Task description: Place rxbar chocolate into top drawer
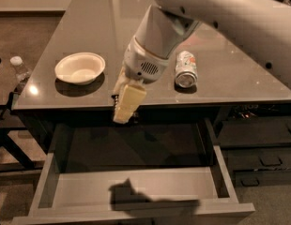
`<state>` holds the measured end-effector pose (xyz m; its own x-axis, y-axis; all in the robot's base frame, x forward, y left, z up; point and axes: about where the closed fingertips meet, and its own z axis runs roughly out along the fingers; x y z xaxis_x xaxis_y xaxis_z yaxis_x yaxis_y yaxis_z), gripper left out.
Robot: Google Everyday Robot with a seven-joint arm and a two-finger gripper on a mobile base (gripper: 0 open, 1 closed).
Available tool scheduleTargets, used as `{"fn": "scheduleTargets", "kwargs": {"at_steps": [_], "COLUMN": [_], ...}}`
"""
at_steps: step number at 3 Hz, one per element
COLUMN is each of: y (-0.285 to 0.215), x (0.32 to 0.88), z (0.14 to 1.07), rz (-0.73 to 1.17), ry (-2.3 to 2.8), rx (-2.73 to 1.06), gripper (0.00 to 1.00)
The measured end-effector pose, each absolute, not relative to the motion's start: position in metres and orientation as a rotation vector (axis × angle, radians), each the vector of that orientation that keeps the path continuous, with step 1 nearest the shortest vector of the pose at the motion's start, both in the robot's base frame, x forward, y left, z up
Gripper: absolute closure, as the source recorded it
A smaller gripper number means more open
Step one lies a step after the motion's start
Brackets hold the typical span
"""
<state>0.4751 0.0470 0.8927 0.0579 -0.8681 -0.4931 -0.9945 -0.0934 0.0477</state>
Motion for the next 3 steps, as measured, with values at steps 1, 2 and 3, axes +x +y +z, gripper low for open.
{"fn": "scheduleTargets", "kwargs": {"at_steps": [1, 2, 3], "y": [0.052, 0.052, 0.052], "x": [0.446, 0.446, 0.433], "z": [0.87, 0.87, 0.846], "rz": [0.672, 0.672, 0.715], "ry": [1.897, 1.897, 1.952], "rx": [-2.019, -2.019, -1.969], "gripper": [1.0, 1.0, 1.0]}}
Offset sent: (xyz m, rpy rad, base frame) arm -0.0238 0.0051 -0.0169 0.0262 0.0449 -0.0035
